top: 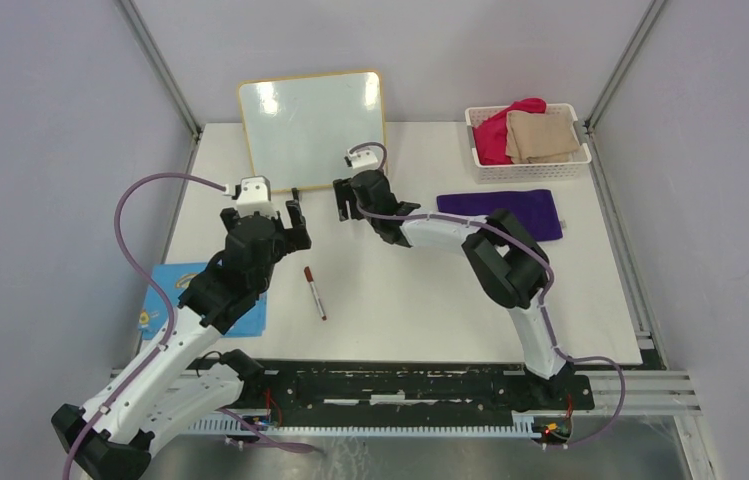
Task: Write a sentence on the whiteboard
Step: Move the whiteboard to the center of the board.
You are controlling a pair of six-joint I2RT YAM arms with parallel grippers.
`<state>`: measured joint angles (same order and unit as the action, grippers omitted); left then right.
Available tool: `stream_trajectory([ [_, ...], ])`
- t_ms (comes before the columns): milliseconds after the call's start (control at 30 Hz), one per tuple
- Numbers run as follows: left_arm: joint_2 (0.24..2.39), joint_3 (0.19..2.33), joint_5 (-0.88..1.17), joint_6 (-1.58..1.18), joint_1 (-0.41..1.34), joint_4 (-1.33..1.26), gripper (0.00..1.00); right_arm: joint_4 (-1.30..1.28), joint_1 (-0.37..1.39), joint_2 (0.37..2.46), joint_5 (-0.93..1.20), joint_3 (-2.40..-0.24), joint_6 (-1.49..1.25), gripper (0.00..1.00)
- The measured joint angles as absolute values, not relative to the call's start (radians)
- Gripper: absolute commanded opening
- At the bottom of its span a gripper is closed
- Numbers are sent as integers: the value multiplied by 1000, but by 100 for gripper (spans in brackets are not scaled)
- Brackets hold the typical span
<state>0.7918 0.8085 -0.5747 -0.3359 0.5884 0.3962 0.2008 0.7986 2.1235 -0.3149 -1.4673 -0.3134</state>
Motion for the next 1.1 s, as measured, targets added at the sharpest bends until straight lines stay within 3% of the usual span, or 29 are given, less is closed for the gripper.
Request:
stream_trajectory([
  [267,792,809,-575,-336,589,398,98,140,796,2265,-342,-1649,-355,70],
  [1100,804,809,-600,-336,590,418,98,48,741,2487,-449,-1898,-467,58],
])
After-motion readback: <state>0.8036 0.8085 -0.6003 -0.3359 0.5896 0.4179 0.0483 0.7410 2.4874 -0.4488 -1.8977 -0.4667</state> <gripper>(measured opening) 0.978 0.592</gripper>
